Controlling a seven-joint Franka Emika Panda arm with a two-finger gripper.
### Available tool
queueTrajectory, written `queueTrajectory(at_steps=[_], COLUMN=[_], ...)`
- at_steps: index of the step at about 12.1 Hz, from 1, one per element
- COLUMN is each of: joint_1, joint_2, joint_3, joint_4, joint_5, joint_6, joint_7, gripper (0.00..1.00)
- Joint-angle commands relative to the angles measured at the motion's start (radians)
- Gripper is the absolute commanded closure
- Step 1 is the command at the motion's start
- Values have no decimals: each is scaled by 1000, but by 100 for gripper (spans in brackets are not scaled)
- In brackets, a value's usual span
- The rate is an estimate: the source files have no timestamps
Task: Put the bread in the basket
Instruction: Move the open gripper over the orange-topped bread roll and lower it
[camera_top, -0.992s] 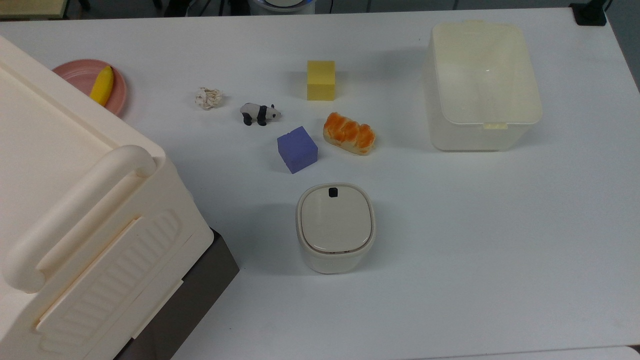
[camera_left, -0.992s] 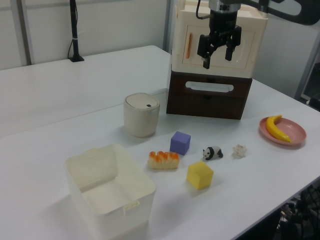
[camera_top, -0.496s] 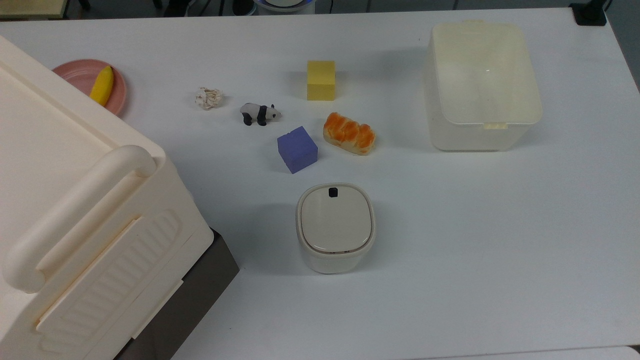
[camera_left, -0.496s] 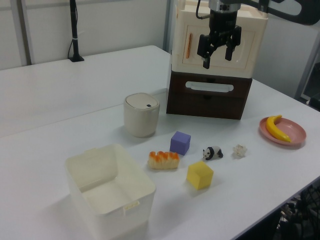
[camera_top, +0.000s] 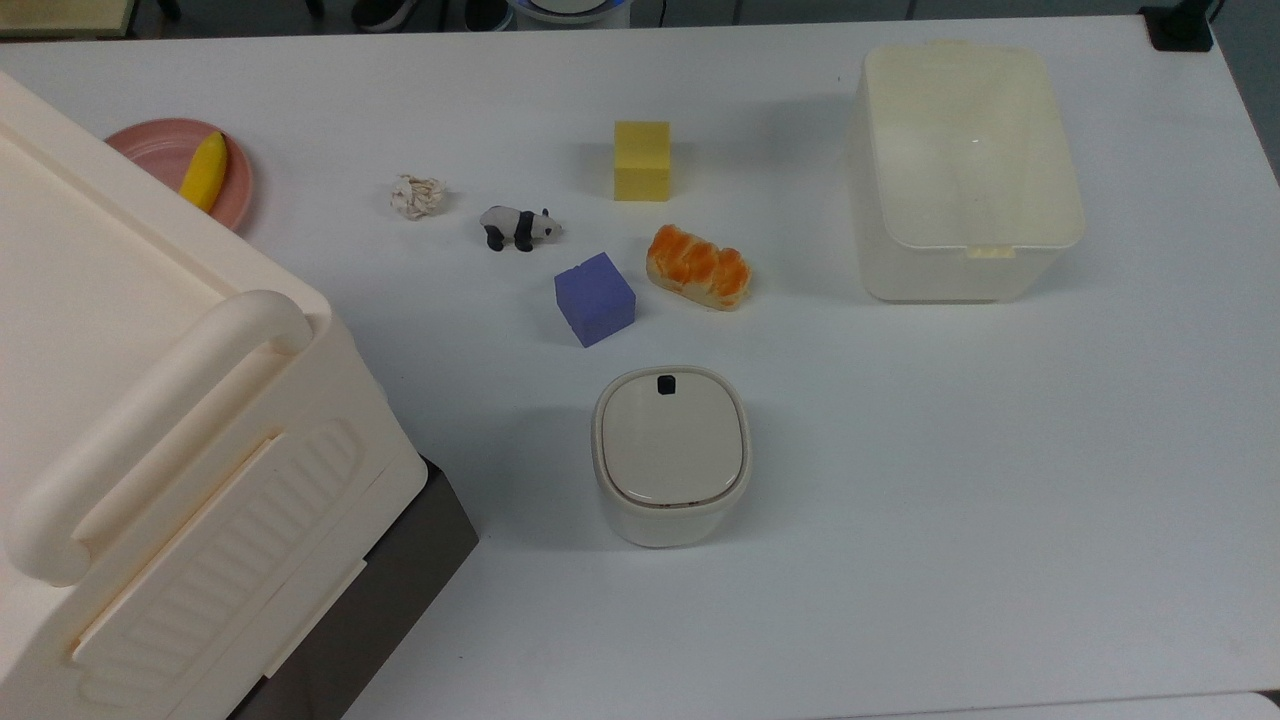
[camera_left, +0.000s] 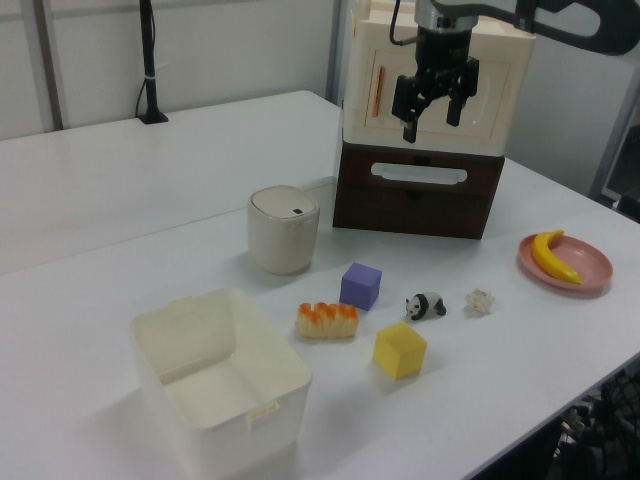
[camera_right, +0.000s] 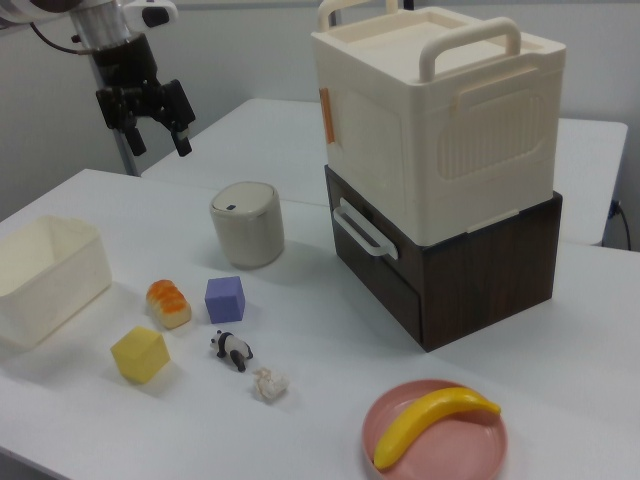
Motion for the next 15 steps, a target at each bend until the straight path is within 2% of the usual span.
queueTrajectory(at_steps=[1,4,8,10,14,15], joint_1=[1,0,-3,-3,-2,-2], joint_2=[-54,-51,-50,-51,-50,-45], joint_3=[-3,0,2,2,26,28], joint_4=[-70,-71,-86,-131,-287,-298], joint_5=[15,7,7,4,-32,-38], joint_6=[40,40,42,89,238,250], joint_7=[-63,-123,-125,-130,-126,-126], gripper=[0,0,0,0,0,0])
